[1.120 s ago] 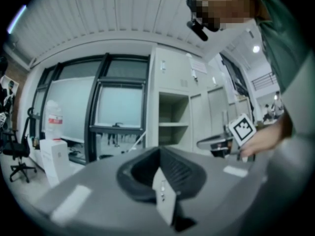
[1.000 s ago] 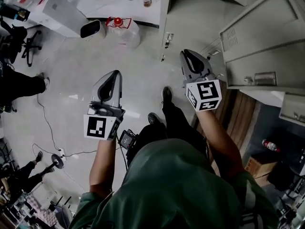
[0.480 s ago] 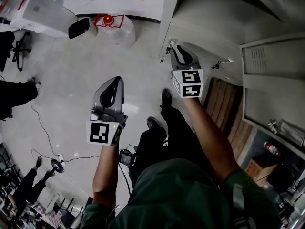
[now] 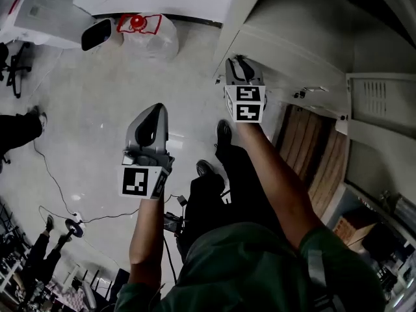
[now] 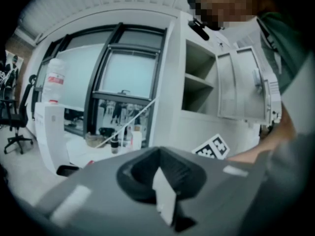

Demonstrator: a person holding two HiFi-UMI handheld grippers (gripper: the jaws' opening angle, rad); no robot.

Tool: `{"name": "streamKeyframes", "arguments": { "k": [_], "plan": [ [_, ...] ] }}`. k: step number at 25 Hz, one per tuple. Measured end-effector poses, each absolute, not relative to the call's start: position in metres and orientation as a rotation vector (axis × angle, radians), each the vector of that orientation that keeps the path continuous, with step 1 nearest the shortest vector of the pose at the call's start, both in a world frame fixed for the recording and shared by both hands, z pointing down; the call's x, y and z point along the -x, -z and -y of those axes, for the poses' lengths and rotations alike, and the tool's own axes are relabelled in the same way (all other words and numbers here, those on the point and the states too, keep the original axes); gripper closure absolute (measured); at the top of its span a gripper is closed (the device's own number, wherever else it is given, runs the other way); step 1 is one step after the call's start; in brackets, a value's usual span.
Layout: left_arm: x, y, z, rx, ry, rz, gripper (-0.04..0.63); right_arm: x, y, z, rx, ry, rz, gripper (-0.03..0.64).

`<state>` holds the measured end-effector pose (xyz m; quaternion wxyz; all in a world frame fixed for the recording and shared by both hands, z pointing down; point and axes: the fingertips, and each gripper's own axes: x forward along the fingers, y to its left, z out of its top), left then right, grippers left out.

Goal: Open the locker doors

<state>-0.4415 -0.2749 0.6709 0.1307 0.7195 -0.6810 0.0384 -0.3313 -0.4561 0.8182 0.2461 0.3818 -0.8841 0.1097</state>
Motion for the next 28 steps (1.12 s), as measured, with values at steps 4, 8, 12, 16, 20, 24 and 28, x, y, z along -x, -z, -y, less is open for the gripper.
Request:
{"name": "streamKeyframes", "arguments": {
  "k": [4, 8, 12, 16, 20, 24, 28],
  "plan": [
    [0.441, -0.683, 0.279, -2.086, -0.117, 1.969, 0.592, 0.34, -0.821, 0.46, -1.068, -0.264, 2.424, 0.541],
    [0.435, -0.693, 0.285, -2.089, -0.131, 1.951, 0.592, 0.335, -0.821, 0.45, -1.023, -0.242, 2.428, 0.555],
    [0.418, -0.702, 0.3, -2.13, -0.157, 1.917, 0.592, 0.326, -0.819, 0.418, -0.944, -0.239, 2.442, 0.562],
    [0.388, -0.712, 0.318, -2.193, -0.175, 1.84, 0.592, 0.309, -0.819, 0.379, -0.891, -0.254, 2.448, 0.565],
    [0.348, -0.712, 0.33, -2.295, -0.184, 1.725, 0.592, 0.291, -0.818, 0.347, -0.845, -0.281, 2.448, 0.565],
    [0.307, -0.714, 0.33, -2.377, -0.214, 1.608, 0.592, 0.27, -0.818, 0.324, -0.807, -0.3, 2.427, 0.565],
    [0.276, -0.718, 0.322, -2.405, -0.236, 1.532, 0.592, 0.244, -0.817, 0.303, -0.825, -0.386, 2.39, 0.565]
  ]
}}
